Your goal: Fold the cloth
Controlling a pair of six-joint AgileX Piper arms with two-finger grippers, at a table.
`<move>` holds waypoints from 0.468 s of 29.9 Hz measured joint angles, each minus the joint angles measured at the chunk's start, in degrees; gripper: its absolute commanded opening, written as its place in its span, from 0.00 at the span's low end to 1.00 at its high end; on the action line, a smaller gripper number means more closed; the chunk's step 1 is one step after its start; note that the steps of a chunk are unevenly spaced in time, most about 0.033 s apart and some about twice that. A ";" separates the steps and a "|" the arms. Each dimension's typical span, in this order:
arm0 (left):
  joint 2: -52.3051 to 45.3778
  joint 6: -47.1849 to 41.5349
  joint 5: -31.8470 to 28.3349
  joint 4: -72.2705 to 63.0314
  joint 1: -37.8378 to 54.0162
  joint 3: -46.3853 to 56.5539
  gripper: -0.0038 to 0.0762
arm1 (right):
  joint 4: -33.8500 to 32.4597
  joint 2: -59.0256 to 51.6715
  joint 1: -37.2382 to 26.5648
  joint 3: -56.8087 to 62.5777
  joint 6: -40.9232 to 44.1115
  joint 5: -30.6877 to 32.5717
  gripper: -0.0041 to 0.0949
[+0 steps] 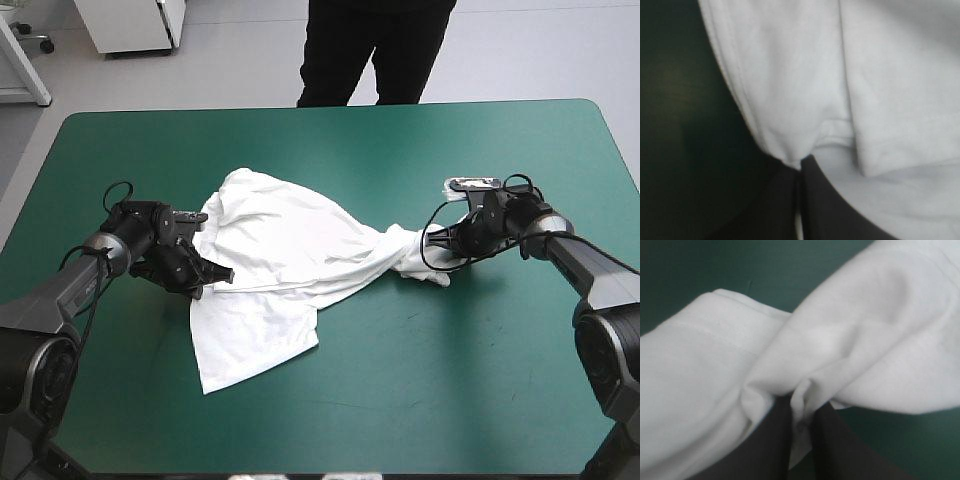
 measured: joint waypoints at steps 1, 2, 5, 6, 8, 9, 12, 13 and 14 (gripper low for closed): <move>0.00 0.00 0.00 0.00 0.00 0.00 0.04 | 0.53 0.16 0.00 -0.14 0.00 0.16 0.02; 0.00 0.00 0.00 0.05 0.00 0.00 0.04 | 0.86 0.21 0.00 -0.29 -0.12 0.28 0.02; 0.00 0.00 -0.20 0.58 0.00 0.00 0.04 | 1.31 0.26 0.00 -0.47 -0.68 0.42 0.02; 0.00 0.00 -0.26 0.84 0.00 0.00 0.04 | 1.37 0.26 0.00 -0.51 -0.89 0.47 0.02; -0.05 0.00 -0.30 1.00 0.00 -0.07 0.04 | 1.43 0.26 0.00 -0.76 -1.04 0.78 0.02; -0.13 0.00 -0.11 1.11 0.00 -0.37 0.04 | 1.43 0.26 0.00 -1.07 -1.10 1.23 0.02; -1.37 0.00 1.32 1.66 0.00 -1.56 0.04 | 1.48 -0.25 0.00 -2.07 -1.58 2.63 0.02; -2.26 0.00 1.75 1.67 0.00 -2.38 0.04 | 1.48 -0.57 0.00 -2.43 -1.65 2.89 0.02; -3.66 0.00 2.28 1.71 0.00 -3.43 0.04 | 1.48 -0.93 0.00 -2.79 -1.70 3.26 0.02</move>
